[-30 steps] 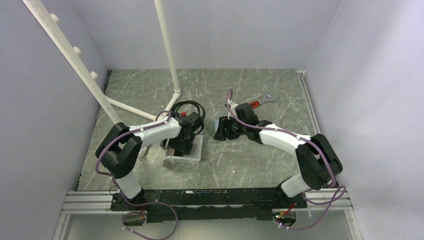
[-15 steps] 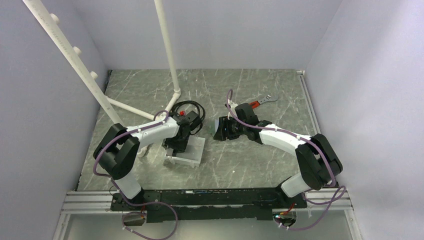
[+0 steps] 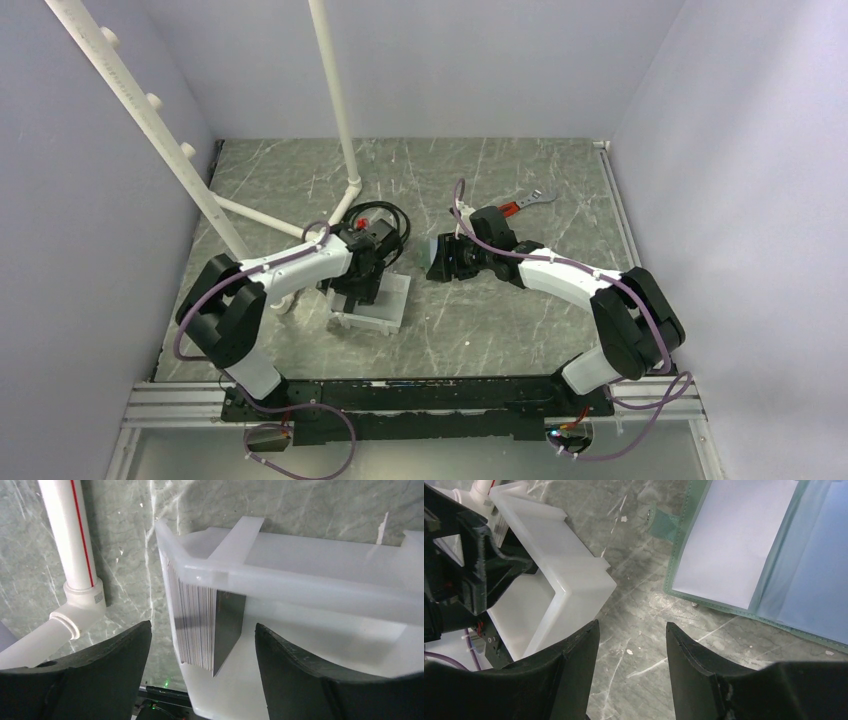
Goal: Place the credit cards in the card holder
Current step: Pick up the credit card from the storage box.
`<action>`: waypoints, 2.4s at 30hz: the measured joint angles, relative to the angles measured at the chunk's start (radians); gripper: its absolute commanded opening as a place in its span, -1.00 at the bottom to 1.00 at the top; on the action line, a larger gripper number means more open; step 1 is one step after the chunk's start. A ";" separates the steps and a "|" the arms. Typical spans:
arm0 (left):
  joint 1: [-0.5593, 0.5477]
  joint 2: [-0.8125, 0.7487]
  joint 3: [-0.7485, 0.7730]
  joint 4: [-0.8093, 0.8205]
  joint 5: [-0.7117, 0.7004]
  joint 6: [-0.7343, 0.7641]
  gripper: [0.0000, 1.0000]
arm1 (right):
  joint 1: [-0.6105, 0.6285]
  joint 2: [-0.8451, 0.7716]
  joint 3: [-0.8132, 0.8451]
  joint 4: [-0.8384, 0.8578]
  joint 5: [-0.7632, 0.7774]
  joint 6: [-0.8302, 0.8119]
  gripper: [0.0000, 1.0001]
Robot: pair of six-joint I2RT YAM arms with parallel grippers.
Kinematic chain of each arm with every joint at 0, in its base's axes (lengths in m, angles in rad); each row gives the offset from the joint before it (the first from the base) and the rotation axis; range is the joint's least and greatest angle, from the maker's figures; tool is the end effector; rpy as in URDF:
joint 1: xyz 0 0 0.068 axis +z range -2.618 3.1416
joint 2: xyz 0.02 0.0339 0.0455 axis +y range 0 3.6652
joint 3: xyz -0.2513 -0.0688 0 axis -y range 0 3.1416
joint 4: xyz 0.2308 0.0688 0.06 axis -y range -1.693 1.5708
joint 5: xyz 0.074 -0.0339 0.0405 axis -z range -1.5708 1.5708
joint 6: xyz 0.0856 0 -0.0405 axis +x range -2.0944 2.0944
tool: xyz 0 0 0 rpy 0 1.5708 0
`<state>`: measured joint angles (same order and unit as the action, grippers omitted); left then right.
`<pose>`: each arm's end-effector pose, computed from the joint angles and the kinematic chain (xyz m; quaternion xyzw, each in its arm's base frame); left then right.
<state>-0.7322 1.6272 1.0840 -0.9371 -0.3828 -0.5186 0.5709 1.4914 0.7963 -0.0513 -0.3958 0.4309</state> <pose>0.2271 -0.1611 0.1437 0.0960 0.9761 0.1281 0.1473 0.2582 0.2050 0.1584 -0.1414 0.8907 0.3466 0.2580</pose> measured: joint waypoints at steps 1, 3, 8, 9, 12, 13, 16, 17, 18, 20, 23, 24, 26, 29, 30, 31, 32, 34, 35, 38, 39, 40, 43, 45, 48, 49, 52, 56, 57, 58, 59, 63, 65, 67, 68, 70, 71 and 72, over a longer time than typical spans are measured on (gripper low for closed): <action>-0.001 -0.012 0.000 -0.005 0.000 0.000 0.54 | 0.000 0.001 0.000 0.000 -0.003 0.000 0.08; -0.002 -0.031 0.002 -0.013 0.000 -0.002 0.46 | 0.000 0.004 0.000 0.000 -0.006 0.002 0.08; -0.005 -0.048 0.016 -0.026 -0.008 -0.003 0.30 | 0.000 0.017 0.000 0.000 -0.008 0.008 0.08; -0.005 -0.048 0.016 -0.028 -0.008 -0.003 0.28 | 0.000 0.017 0.000 0.000 -0.008 0.008 0.08; -0.005 -0.048 0.016 -0.032 -0.011 -0.003 0.24 | 0.000 0.017 0.000 0.000 -0.009 0.008 0.08; -0.005 -0.048 0.016 -0.033 -0.013 -0.003 0.21 | 0.000 0.017 0.000 0.000 -0.009 0.008 0.08; -0.005 -0.044 0.016 -0.034 -0.021 -0.003 0.14 | 0.000 0.017 0.000 0.000 -0.009 0.008 0.08; -0.005 -0.042 0.016 -0.034 -0.025 -0.003 0.13 | 0.000 0.017 0.000 0.000 -0.009 0.008 0.08; -0.005 -0.040 0.016 -0.035 -0.027 -0.003 0.09 | 0.000 0.017 0.000 0.000 -0.009 0.008 0.08; -0.005 -0.037 0.016 -0.038 -0.029 -0.003 -0.01 | 0.000 0.017 0.000 0.000 -0.009 0.008 0.08; -0.005 -0.032 0.016 -0.041 -0.032 -0.003 -0.10 | 0.000 0.017 0.000 0.000 -0.010 0.008 0.08; -0.006 -0.029 0.017 -0.041 -0.032 -0.003 -0.11 | 0.000 0.017 0.000 0.000 -0.010 0.008 0.08; -0.008 -0.026 0.018 -0.041 -0.033 -0.003 -0.04 | 0.000 0.017 0.000 0.000 -0.010 0.008 0.08; -0.008 -0.026 0.018 -0.043 -0.033 -0.002 0.25 | 0.000 0.017 0.000 0.000 -0.010 0.008 0.08; -0.008 -0.026 0.019 -0.045 -0.033 0.000 0.26 | 0.000 0.017 0.000 0.000 -0.010 0.008 0.08; -0.008 -0.026 0.020 -0.047 -0.032 0.000 0.27 | 0.000 0.017 0.000 0.000 -0.010 0.008 0.08; -0.008 -0.026 0.022 -0.047 -0.032 0.000 0.28 | 0.000 0.017 0.000 0.000 -0.010 0.008 0.08; -0.008 -0.026 0.024 -0.046 -0.032 0.000 0.29 | 0.000 0.017 0.000 0.000 -0.010 0.008 0.08; -0.008 -0.024 0.024 -0.045 -0.032 0.000 0.28 | 0.000 0.017 0.000 0.000 -0.010 0.008 0.08; -0.008 -0.006 0.024 -0.042 -0.033 0.000 0.21 | 0.000 0.017 0.000 0.000 -0.010 0.008 0.08; -0.008 0.002 0.024 -0.041 -0.033 0.000 0.19 | 0.000 0.017 0.000 0.000 -0.010 0.008 0.09; -0.008 0.012 0.024 -0.039 -0.034 0.000 0.18 | 0.000 0.017 0.000 0.000 -0.010 0.008 0.09; -0.008 0.039 0.024 -0.037 -0.043 0.000 0.12 | 0.000 0.017 0.000 0.000 -0.010 0.008 0.09; -0.008 0.046 0.024 -0.037 -0.048 -0.002 0.08 | 0.000 0.017 0.000 0.000 -0.010 0.008 0.09; -0.008 0.046 0.026 -0.042 -0.061 -0.003 0.05 | 0.000 0.017 0.000 0.000 -0.010 0.008 0.09; -0.009 0.046 0.029 -0.044 -0.065 -0.003 0.04 | 0.000 0.017 0.000 0.000 -0.010 0.008 0.09; -0.009 0.045 0.037 -0.056 -0.080 -0.003 -0.01 | 0.000 0.017 0.000 0.000 -0.010 0.008 0.09; -0.009 0.036 0.046 -0.071 -0.094 -0.008 -0.17 | 0.000 0.017 0.000 0.000 -0.011 0.011 0.09; -0.009 0.033 0.047 -0.074 -0.096 -0.009 -0.21 | 0.000 0.017 0.000 0.000 -0.012 0.013 0.09; -0.009 0.032 0.048 -0.076 -0.097 -0.010 -0.23 | 0.000 0.017 0.000 0.000 -0.013 0.014 0.09; -0.009 0.030 0.049 -0.078 -0.097 -0.010 -0.26 | 0.000 0.017 0.000 0.000 -0.015 0.015 0.09; -0.009 0.030 0.050 -0.079 -0.097 -0.013 -0.37 | 0.000 0.017 0.000 0.000 -0.018 0.016 0.09; -0.009 0.028 0.050 -0.079 -0.096 -0.016 -0.41 | 0.000 0.017 0.000 0.000 -0.018 0.016 0.09; -0.009 0.024 0.050 -0.080 -0.094 -0.017 -0.47 | 0.000 0.017 0.000 0.000 -0.018 0.016 0.09; -0.009 0.023 0.051 -0.082 -0.093 -0.017 -0.50 | 0.000 0.017 0.000 0.000 -0.018 0.016 0.09; -0.009 0.023 0.060 -0.092 -0.090 -0.018 -0.52 | 0.000 0.017 0.000 0.000 -0.018 0.017 0.09; -0.009 0.023 0.065 -0.096 -0.089 -0.018 -0.53 | 0.000 0.017 0.000 0.000 -0.018 0.017 0.09; -0.009 0.021 0.070 -0.102 -0.086 -0.018 -0.55 | 0.000 0.017 0.000 0.000 -0.018 0.018 0.09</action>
<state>-0.7410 1.6478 1.1542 -1.0393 -0.4690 -0.5362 0.5709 1.5082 0.7963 -0.0513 -0.4137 0.4484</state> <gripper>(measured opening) 0.247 0.544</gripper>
